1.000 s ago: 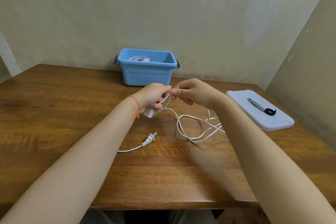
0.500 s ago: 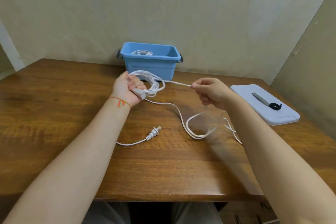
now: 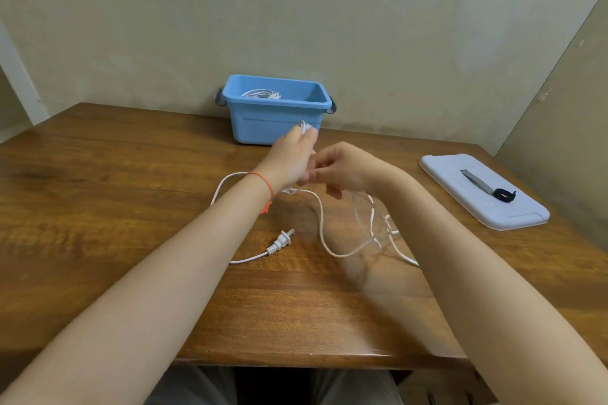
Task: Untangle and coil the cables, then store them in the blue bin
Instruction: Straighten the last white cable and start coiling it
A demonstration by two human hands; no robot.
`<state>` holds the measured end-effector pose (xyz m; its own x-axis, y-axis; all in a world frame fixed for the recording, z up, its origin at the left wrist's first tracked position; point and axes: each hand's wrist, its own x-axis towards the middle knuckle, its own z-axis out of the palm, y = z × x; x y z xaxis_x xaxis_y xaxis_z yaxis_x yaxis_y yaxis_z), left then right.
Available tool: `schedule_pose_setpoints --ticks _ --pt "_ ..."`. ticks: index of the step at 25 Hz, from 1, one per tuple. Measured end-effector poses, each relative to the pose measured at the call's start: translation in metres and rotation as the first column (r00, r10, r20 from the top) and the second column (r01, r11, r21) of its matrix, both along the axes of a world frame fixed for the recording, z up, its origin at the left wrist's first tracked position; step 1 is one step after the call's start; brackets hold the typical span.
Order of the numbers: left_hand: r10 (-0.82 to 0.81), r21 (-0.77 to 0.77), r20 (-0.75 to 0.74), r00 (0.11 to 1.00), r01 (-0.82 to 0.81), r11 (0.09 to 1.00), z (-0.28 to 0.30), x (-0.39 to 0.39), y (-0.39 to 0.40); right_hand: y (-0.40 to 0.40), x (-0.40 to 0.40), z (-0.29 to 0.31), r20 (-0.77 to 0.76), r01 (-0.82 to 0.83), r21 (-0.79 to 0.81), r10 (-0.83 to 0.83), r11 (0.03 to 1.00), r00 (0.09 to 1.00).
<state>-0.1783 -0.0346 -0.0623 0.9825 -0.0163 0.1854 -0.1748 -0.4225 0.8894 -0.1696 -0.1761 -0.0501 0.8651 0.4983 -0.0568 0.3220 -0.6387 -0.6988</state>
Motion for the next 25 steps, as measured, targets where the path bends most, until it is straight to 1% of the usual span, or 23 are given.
schedule_pose_setpoints --ticks 1,2,4,5,6,7,8,9,10,11,12,13,14,15,16,17,18,19,20,21,22,23,25 --pt "0.010 0.147 0.030 1.000 -0.015 0.989 0.000 0.001 -0.001 0.000 0.001 0.002 -0.012 0.022 0.088 -0.021 0.996 1.000" --pt "0.001 0.229 0.015 1.000 -0.005 0.973 -0.001 0.004 0.000 -0.003 0.003 0.003 -0.034 0.045 0.146 -0.041 0.988 0.999" --pt "-0.071 0.252 -0.135 0.988 0.104 0.962 -0.001 0.006 0.006 -0.012 0.007 0.003 -0.085 0.074 0.163 -0.061 0.984 0.995" --pt "-0.129 0.246 -0.227 0.965 0.185 0.951 -0.001 0.004 0.009 -0.018 0.009 0.002 -0.090 0.077 0.111 -0.067 0.991 0.994" --pt "-0.184 0.284 -0.291 0.939 0.268 0.921 -0.002 0.003 0.012 -0.023 0.009 0.002 -0.064 0.077 0.014 -0.076 0.997 0.995" --pt "-0.231 0.349 -0.316 0.920 0.339 0.874 -0.002 0.001 0.013 -0.026 0.009 0.001 -0.019 0.081 -0.108 -0.083 0.991 0.996" --pt "-0.255 0.403 -0.308 0.917 0.368 0.838 -0.004 0.000 0.015 -0.029 0.011 -0.001 0.018 0.092 -0.211 -0.090 0.973 0.996" --pt "-0.247 0.423 -0.264 0.932 0.343 0.839 -0.006 0.000 0.016 -0.032 0.014 -0.004 0.030 0.097 -0.281 -0.092 0.955 0.995" --pt "-0.198 0.355 -0.209 0.958 0.263 0.897 -0.010 0.004 0.018 -0.038 0.018 -0.008 0.026 0.101 -0.345 -0.098 0.933 0.995" --pt "-0.096 0.157 -0.171 0.981 0.123 0.980 -0.015 0.011 0.022 -0.046 0.024 -0.013 0.040 0.135 -0.442 -0.131 0.887 0.991" --pt "0.042 -0.113 -0.187 0.981 -0.064 0.992 -0.019 0.019 0.028 -0.057 0.029 -0.019 0.104 0.217 -0.582 -0.193 0.784 0.976" --pt "0.190 -0.321 -0.235 0.953 -0.261 0.911 -0.022 0.026 0.039 -0.069 0.031 -0.022 0.225 0.341 -0.718 -0.262 0.606 0.939" --pt "0.317 -0.369 -0.265 0.911 -0.399 0.840 -0.024 0.031 0.050 -0.083 0.032 -0.024 0.383 0.480 -0.796 -0.308 0.369 0.871" --pt "0.388 -0.325 -0.264 0.883 -0.460 0.826 -0.027 0.033 0.059 -0.092 0.028 -0.023 0.492 0.567 -0.808 -0.344 0.161 0.800" --pt "0.396 -0.292 -0.269 0.878 -0.466 0.835 -0.028 0.034 0.064 -0.096 0.027 -0.020 0.546 0.609 -0.788 -0.357 0.087 0.758" --pt "0.337 -0.296 -0.273 0.901 -0.412 0.862 -0.028 0.035 0.063 -0.094 0.028 -0.019 0.555 0.626 -0.764 -0.334 0.158 0.762" --pt "0.225 -0.298 -0.291 0.930 -0.311 0.902 -0.025 0.032 0.058 -0.087 0.029 -0.017 0.510 0.590 -0.729 -0.301 0.346 0.806" --pt "0.092 -0.285 -0.307 0.947 -0.184 0.941 -0.021 0.027 0.048 -0.075 0.029 -0.015 0.440 0.504 -0.643 -0.260 0.576 0.859" --pt "-0.033 -0.269 -0.320 0.947 -0.058 0.961 -0.017 0.021 0.036 -0.060 0.026 -0.014 0.376 0.400 -0.514 -0.220 0.758 0.900" --pt "-0.130 -0.262 -0.322 0.938 0.044 0.964 -0.013 0.015 0.025 -0.043 0.021 -0.015 0.362 0.310 -0.378 -0.169 0.872 0.917" --pt "-0.187 -0.263 -0.316 0.930 0.103 0.959 -0.009 0.010 0.017 -0.030 0.017 -0.015 0.375 0.264 -0.250 -0.158 0.932 0.914" --pt "-0.208 -0.277 -0.314 0.926 0.120 0.953 -0.007 0.008 0.014 -0.021 0.013 -0.012 0.374 0.241 -0.141 -0.174 0.960 0.911" --pt "-0.243 -0.337 -0.378 0.893 0.111 0.935 -0.005 0.008 0.021 -0.022 0.011 -0.006 0.312 0.242 -0.016 -0.225 0.970 0.923"
